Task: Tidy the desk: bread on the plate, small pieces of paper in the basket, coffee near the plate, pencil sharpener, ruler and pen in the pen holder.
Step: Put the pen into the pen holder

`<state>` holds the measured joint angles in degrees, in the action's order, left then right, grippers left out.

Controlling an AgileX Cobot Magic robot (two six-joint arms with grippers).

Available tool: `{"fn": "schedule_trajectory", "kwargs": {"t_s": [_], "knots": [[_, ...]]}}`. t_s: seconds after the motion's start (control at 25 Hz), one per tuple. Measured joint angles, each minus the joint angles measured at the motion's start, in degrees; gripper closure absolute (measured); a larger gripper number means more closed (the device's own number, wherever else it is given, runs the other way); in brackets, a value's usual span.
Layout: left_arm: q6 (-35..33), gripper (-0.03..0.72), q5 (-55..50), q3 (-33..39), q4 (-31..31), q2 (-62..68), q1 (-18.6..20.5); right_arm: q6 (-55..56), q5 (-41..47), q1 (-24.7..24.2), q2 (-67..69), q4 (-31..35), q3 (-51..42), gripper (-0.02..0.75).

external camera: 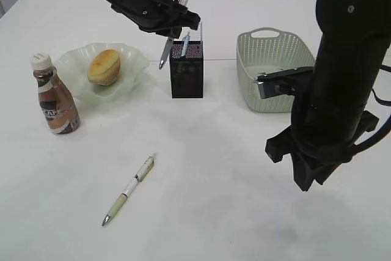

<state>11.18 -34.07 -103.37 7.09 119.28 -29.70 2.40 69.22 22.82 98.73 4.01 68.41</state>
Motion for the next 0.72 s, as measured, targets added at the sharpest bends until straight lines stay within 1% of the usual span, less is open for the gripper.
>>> {"fn": "schedule_trajectory", "kwargs": {"t_s": [0.16,0.28,0.36,0.48,0.56,0.64,0.72], "knots": [[0.7,0.624,6.6,0.9,2.0,0.0,0.0,0.0,0.0,0.0,0.0,-0.2,0.0,0.5],[0.8,0.624,13.4,4.8,2.7,-0.5,0.0,0.0,0.0,0.0,0.0,-0.4,0.0,0.5],[0.9,0.624,19.8,8.8,2.9,-1.5,0.0,0.0,0.0,0.0,0.0,-0.5,0.0,0.5],[0.9,0.624,34.1,16.3,3.8,-3.8,0.0,0.0,0.0,0.0,0.0,-0.7,0.0,0.5],[0.9,0.624,42.3,20.0,4.3,-4.7,0.0,0.0,0.0,0.0,0.0,-0.9,0.0,0.5],[0.9,0.624,49.2,22.3,4.5,-4.8,0.0,0.0,0.0,0.0,0.0,-0.9,0.0,0.5],[0.6,0.623,53.3,23.2,4.8,-4.8,0.0,0.0,0.0,0.0,0.0,-1.1,0.0,0.5]]}}
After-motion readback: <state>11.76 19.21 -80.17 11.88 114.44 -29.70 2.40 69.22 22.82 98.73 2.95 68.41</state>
